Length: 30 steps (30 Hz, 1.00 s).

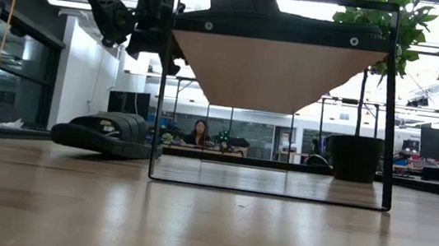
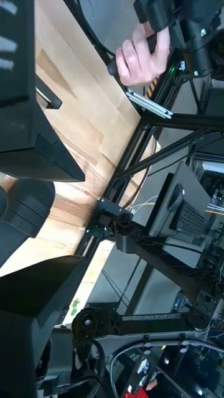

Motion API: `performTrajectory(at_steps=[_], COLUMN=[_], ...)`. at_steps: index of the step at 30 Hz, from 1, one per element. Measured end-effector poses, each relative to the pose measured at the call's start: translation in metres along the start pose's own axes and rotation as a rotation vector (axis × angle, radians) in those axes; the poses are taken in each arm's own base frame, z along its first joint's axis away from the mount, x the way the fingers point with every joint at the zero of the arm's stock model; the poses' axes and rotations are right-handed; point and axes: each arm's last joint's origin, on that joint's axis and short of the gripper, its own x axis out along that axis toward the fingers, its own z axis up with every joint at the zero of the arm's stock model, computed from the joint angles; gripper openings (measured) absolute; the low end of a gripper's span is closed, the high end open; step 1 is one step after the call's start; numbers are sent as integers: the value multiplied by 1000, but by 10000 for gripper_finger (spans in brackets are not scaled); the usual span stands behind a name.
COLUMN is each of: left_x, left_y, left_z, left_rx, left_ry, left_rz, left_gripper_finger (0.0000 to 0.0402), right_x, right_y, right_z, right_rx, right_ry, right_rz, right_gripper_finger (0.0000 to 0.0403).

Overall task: Pick and place slides into the shelf
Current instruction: Put the bottom black slipper on the shelf

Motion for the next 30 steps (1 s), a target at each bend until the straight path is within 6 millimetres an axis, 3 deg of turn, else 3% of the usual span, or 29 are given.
performTrajectory(at_steps=[7, 15, 22, 30], left_x=[0, -1, -3, -6], left_y=[-1, 1, 4, 5], left_z=[-4, -8, -13, -6], left_rx=[-42, -43, -42, -95], left_ry=[93, 204, 381, 402], left_rz=[39, 123, 250, 237], left_gripper_finger=[237, 308, 342, 349], right_x=[0, 0, 0, 0], right_y=[0, 1, 2, 3], right_z=[0, -2, -3, -5], right_rx=[2, 9, 15, 21], right_ry=[1, 17, 34, 54], right_rz=[0, 8, 16, 24], right_gripper_finger=[195, 195, 195, 195])
